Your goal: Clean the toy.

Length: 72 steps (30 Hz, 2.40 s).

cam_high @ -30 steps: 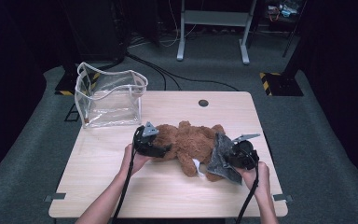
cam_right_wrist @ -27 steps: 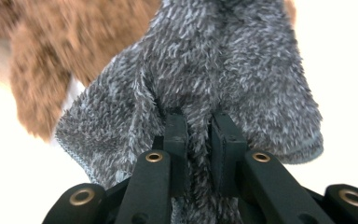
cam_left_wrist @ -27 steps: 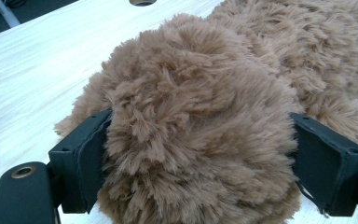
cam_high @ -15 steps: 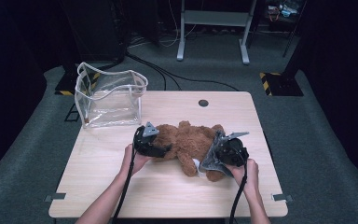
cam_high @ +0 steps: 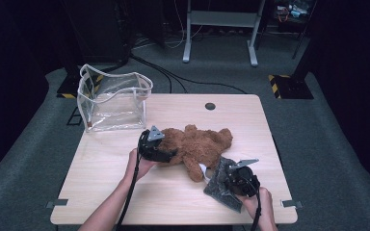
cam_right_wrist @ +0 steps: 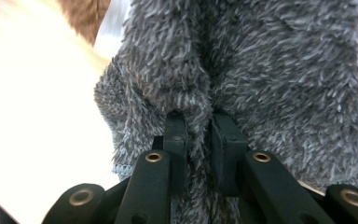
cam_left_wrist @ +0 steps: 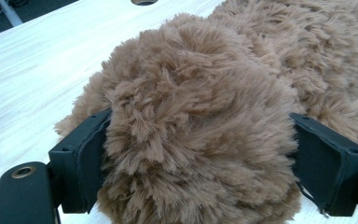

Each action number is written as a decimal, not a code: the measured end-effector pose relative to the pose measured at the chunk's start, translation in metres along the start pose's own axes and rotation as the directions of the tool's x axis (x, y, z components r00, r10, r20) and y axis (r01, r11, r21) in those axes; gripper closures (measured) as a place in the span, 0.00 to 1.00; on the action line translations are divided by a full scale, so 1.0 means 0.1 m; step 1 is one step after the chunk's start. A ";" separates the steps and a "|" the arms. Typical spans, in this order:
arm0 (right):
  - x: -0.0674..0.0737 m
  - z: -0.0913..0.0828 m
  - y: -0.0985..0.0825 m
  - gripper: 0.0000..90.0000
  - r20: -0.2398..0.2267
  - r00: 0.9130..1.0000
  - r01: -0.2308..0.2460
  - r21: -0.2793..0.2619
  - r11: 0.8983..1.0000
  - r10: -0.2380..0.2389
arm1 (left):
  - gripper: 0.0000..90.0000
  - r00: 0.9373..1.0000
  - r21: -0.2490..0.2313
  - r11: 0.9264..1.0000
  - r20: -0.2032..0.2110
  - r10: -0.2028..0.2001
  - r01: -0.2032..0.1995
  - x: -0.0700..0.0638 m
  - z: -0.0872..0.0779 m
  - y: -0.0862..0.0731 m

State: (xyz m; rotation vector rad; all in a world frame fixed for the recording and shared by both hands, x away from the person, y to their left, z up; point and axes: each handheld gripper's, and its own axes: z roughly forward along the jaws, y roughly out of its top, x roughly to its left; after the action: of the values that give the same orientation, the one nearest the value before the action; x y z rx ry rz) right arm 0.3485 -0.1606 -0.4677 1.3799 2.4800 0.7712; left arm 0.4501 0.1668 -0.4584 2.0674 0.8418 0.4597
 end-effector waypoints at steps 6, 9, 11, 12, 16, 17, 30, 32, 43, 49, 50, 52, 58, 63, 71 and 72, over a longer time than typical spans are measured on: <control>-0.01 -0.16 0.13 0.87 0.086 0.996 0.013 -0.106 0.994 -0.004 | 0.16 1.000 0.000 1.000 0.000 -0.004 0.004 0.00 0.01 0.00; 0.08 -0.14 0.33 0.87 0.127 0.991 0.059 -0.141 0.988 -0.041 | 0.16 1.000 -0.001 1.000 -0.001 -0.007 0.007 0.00 0.01 0.01; 0.12 -0.05 0.46 0.87 0.163 0.984 0.099 -0.142 0.985 -0.075 | 0.16 1.000 0.006 1.000 0.000 -0.005 0.005 0.01 0.01 0.01; 0.14 -0.02 0.50 0.87 0.174 0.982 0.101 -0.141 0.985 -0.076 | 0.16 1.000 0.003 1.000 -0.004 -0.007 0.007 0.01 0.01 0.01; 0.15 0.20 0.65 0.87 0.216 0.971 0.130 -0.138 0.982 -0.099 | 0.16 1.000 -0.001 1.000 -0.008 -0.017 0.017 0.01 0.02 0.00; 0.14 0.25 0.67 0.88 0.228 0.969 0.129 -0.128 0.983 -0.097 | 0.16 1.000 0.001 1.000 -0.009 -0.015 0.015 0.01 0.02 0.01; 0.15 0.17 0.42 0.89 0.166 0.979 0.129 -0.060 0.990 -0.117 | 0.16 1.000 0.008 1.000 -0.012 -0.010 0.010 0.00 0.01 0.00; 0.16 0.15 0.36 0.89 0.163 0.978 0.136 -0.042 0.990 -0.128 | 0.16 1.000 0.014 1.000 -0.006 -0.009 0.010 0.01 0.00 0.00; 0.23 0.10 0.26 0.44 0.241 0.961 0.162 -0.075 0.984 -0.139 | 0.16 1.000 0.006 1.000 -0.012 -0.012 0.012 0.00 0.01 0.00; 0.33 0.39 0.36 0.46 0.362 0.898 0.263 0.017 0.965 -0.251 | 0.16 1.000 0.014 1.000 -0.008 -0.013 0.013 0.00 0.00 0.01; 0.32 0.41 0.36 0.54 0.371 0.893 0.270 0.011 0.963 -0.254 | 0.16 1.000 0.014 1.000 -0.008 -0.013 0.014 0.00 0.00 0.00; 0.31 0.37 0.34 0.67 0.357 0.904 0.253 -0.002 0.967 -0.235 | 0.16 1.000 0.010 1.000 -0.010 -0.014 0.015 0.01 0.00 0.00; 0.31 0.18 0.21 0.83 0.306 0.922 0.251 -0.003 0.968 -0.238 | 0.16 1.000 0.009 1.000 -0.008 -0.016 0.016 0.00 0.00 0.00; 0.29 0.04 0.10 0.84 0.261 0.947 0.194 -0.006 0.981 -0.186 | 0.16 1.000 0.009 1.000 -0.008 -0.014 0.014 0.01 0.00 0.00; 0.26 -0.24 0.31 0.84 0.211 0.970 0.158 -0.172 0.972 -0.120 | 0.16 1.000 0.009 1.000 -0.011 -0.015 0.015 0.00 0.00 0.00; 0.29 -0.23 0.37 0.84 0.192 0.973 0.162 -0.183 0.970 -0.126 | 0.16 1.000 0.008 1.000 -0.012 -0.015 0.015 0.00 0.00 0.00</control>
State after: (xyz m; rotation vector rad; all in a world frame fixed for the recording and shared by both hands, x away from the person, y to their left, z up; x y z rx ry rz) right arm 0.3504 -0.1281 -0.4261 1.1326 2.2670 0.7990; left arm 0.4503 0.1663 -0.4586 2.0663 0.8666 0.4615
